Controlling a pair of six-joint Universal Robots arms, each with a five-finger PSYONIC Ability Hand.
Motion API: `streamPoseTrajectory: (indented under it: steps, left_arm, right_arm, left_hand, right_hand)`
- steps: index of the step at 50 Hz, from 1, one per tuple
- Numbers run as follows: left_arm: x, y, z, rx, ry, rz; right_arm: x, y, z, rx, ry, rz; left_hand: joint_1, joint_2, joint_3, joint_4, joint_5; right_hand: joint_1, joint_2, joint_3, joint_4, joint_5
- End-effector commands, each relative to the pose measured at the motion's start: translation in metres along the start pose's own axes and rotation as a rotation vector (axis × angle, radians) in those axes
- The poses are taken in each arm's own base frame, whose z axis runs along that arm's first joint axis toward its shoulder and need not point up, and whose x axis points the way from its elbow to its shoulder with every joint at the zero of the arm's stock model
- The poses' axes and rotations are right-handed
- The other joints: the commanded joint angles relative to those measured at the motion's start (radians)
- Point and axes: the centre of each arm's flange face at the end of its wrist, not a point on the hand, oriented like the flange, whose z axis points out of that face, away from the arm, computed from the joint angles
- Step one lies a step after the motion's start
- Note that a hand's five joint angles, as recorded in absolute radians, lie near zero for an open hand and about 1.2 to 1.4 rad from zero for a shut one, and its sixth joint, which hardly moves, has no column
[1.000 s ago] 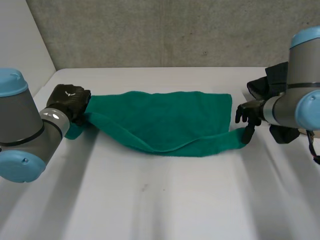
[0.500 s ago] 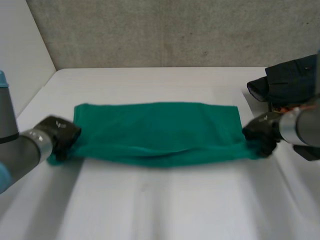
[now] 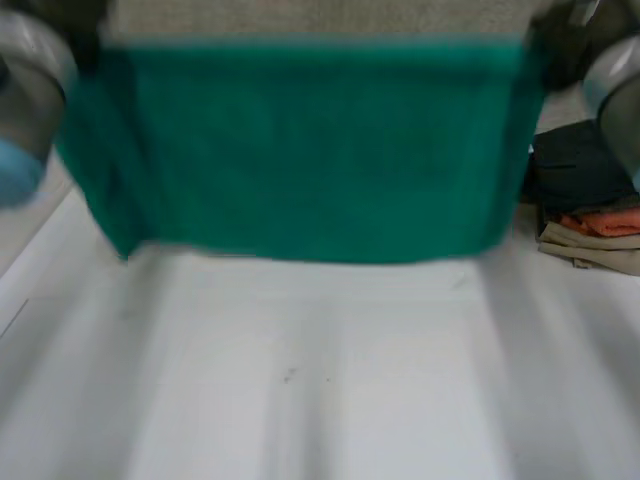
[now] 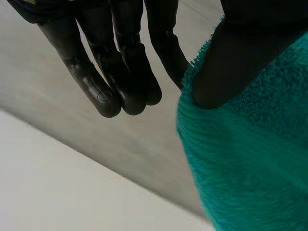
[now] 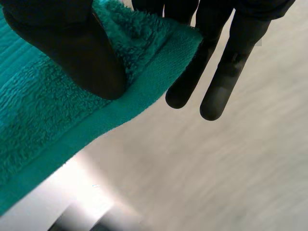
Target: Fold the laundry.
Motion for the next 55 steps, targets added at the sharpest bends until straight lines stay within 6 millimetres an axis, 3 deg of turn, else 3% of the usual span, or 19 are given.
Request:
streamPoseTrajectory:
  steps: [1,8,14,17,20,22,26,31,37,41,49,55]
  left_arm:
    - [-0.049,-0.050,0.016,0.304,-0.258,-0.182]
    - [-0.011,-0.005,0.012,0.107,-0.140,-0.176]
    - [0.048,0.053,-0.007,-0.094,0.044,-0.163]
    - [0.096,0.102,-0.027,-0.242,0.173,-0.138]
    - [0.129,0.140,-0.046,-0.364,0.265,-0.114]
    - [0.147,0.159,-0.060,-0.430,0.320,-0.106]
    - [0.162,0.176,-0.080,-0.543,0.400,-0.081]
    - [0.157,0.170,-0.094,-0.631,0.465,-0.062]
    - [0.133,0.156,-0.085,-0.589,0.438,-0.101]
    - [0.117,0.164,-0.076,-0.595,0.418,-0.121]
    - [0.107,0.194,-0.074,-0.657,0.469,-0.115]
    - [0.103,0.202,-0.069,-0.617,0.516,-0.140]
  right_arm:
    - [0.033,-0.057,0.012,0.472,0.236,0.120]
    - [0.004,-0.028,0.010,0.398,0.118,0.098]
    - [-0.045,0.035,0.001,0.143,-0.108,0.105]
    - [-0.077,0.094,-0.015,-0.091,-0.229,0.085]
    - [-0.101,0.136,-0.032,-0.245,-0.314,0.051]
    - [-0.109,0.159,-0.042,-0.325,-0.351,0.014]
    - [-0.113,0.181,-0.055,-0.406,-0.375,-0.028]
    - [-0.111,0.181,-0.065,-0.432,-0.370,-0.009]
    - [-0.106,0.173,-0.072,-0.425,-0.349,0.033]
    - [-0.105,0.175,-0.077,-0.431,-0.335,0.067]
    - [-0.105,0.185,-0.079,-0.443,-0.328,0.072]
    - [-0.105,0.189,-0.080,-0.450,-0.331,0.064]
  left_hand:
    - [0.233,0.201,0.207,0.197,0.251]
    - [0.233,0.201,0.207,0.197,0.251]
    - [0.233,0.201,0.207,0.197,0.251]
    - [0.233,0.201,0.207,0.197,0.251]
    - [0.233,0.201,0.207,0.197,0.251]
    - [0.233,0.201,0.207,0.197,0.251]
    - [0.233,0.201,0.207,0.197,0.251]
    - [-0.013,-0.044,-0.039,-0.049,0.005]
    - [-0.357,-0.388,-0.382,-0.393,-0.338]
    - [-0.433,-0.465,-0.459,-0.469,-0.415]
    - [-0.495,-0.526,-0.521,-0.531,-0.476]
    - [-0.569,-0.600,-0.594,-0.604,-0.550]
  right_hand:
    - [0.277,0.220,0.210,0.201,0.231]
    - [0.277,0.220,0.210,0.201,0.231]
    - [0.277,0.220,0.210,0.201,0.231]
    - [0.277,0.220,0.210,0.201,0.231]
    - [0.277,0.220,0.210,0.201,0.231]
    - [0.277,0.220,0.210,0.201,0.231]
    - [0.277,0.220,0.210,0.201,0.231]
    - [0.277,0.220,0.210,0.201,0.231]
    - [0.277,0.220,0.210,0.201,0.231]
    - [0.277,0.220,0.210,0.201,0.231]
    - [0.277,0.220,0.210,0.201,0.231]
    - [0.277,0.220,0.210,0.201,0.231]
